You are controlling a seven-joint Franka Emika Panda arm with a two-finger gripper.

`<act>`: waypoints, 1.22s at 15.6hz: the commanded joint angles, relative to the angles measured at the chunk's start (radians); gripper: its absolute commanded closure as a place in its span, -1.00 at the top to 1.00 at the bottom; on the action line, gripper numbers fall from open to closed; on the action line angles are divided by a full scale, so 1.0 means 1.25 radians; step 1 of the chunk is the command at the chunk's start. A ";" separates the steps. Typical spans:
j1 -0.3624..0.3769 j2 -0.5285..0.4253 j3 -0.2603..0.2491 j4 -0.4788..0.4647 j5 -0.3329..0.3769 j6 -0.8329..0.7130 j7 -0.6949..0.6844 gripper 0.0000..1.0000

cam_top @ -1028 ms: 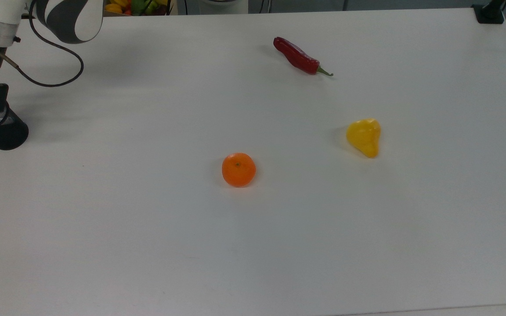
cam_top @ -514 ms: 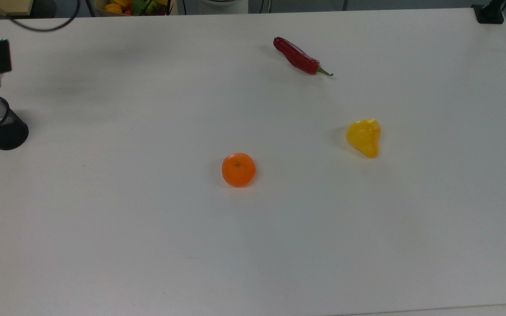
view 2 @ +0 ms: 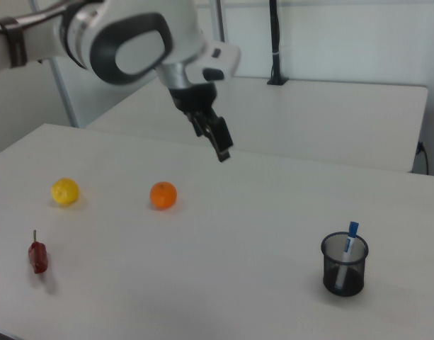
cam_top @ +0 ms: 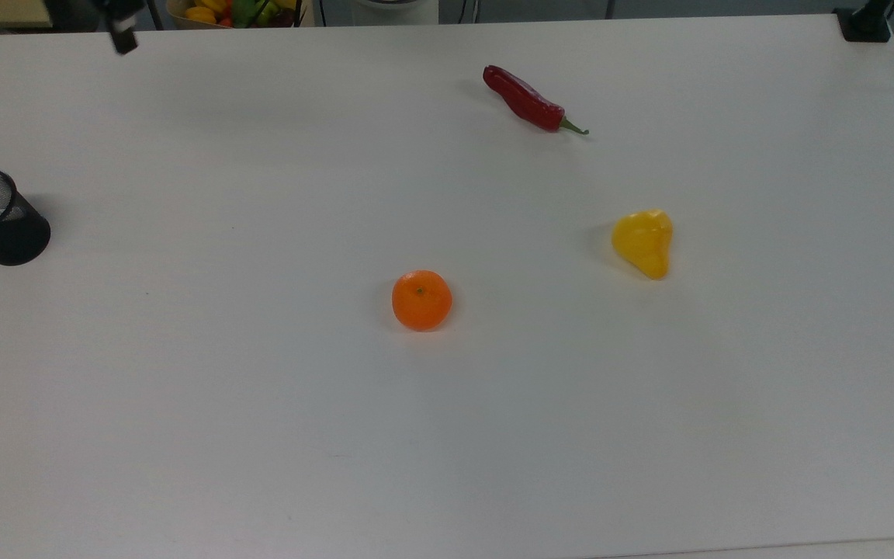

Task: Place marker

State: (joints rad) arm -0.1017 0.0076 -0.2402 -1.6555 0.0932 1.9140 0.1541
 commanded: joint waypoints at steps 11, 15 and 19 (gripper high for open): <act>0.030 -0.010 0.223 0.065 -0.030 -0.208 -0.080 1.00; 0.052 -0.007 0.217 0.043 -0.062 -0.163 -0.191 1.00; 0.057 -0.012 0.213 0.027 -0.059 -0.162 -0.219 1.00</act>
State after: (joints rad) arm -0.0474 0.0148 0.0403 -1.5837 0.0241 1.6811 -0.0800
